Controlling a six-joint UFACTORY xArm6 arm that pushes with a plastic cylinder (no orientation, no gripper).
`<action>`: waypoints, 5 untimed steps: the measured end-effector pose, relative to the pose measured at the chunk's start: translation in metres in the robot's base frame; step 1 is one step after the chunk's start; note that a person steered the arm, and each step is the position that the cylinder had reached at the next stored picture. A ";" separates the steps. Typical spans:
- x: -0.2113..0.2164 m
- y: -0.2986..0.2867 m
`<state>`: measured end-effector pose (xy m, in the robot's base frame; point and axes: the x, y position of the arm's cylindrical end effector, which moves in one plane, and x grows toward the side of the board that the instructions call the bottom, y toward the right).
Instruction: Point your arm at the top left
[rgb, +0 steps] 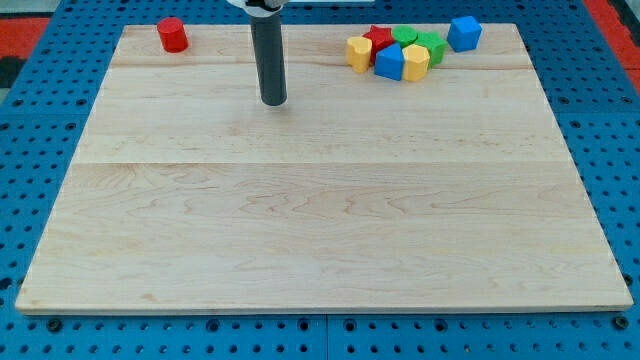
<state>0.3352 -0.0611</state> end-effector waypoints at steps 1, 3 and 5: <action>-0.031 0.016; -0.070 0.000; -0.065 -0.153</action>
<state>0.2703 -0.2142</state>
